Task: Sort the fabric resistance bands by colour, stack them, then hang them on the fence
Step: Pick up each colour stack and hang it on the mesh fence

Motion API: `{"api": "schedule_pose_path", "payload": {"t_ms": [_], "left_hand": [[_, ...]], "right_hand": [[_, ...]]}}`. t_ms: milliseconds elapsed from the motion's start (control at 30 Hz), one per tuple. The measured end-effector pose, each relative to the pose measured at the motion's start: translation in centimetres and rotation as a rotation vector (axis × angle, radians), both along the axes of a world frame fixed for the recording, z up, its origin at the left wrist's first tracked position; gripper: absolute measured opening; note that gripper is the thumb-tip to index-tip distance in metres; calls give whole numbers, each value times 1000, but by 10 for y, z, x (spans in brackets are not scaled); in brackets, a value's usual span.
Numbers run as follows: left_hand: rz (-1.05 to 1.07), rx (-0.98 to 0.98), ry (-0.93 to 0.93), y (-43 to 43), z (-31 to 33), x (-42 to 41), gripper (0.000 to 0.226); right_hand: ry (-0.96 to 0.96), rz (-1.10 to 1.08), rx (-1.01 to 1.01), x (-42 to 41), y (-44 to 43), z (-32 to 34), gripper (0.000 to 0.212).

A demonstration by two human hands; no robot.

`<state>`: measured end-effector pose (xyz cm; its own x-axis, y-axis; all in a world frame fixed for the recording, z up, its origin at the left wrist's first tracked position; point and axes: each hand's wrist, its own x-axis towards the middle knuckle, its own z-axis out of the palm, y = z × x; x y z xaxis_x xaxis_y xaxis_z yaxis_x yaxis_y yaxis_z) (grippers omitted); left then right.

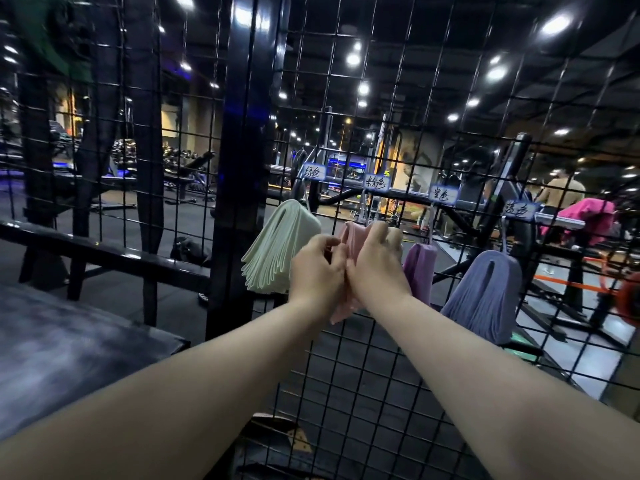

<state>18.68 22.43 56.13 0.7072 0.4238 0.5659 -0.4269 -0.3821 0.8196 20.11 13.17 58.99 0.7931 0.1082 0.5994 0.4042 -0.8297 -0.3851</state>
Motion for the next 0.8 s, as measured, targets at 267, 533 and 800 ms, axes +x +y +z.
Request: {"api": "schedule_pose_path", "payload": {"t_ms": [267,533,800], "left_hand": [[91,141,68,5,29,30,12],[120,191,87,9,29,32,11],[132,252,92,9,30,33,18]], "right_hand": [[-130,-33,-146,1,-7,1,34],[-108,59,-183,-5,-11,11,16],[-124,-2,-256,-7,-10,7,24]]}}
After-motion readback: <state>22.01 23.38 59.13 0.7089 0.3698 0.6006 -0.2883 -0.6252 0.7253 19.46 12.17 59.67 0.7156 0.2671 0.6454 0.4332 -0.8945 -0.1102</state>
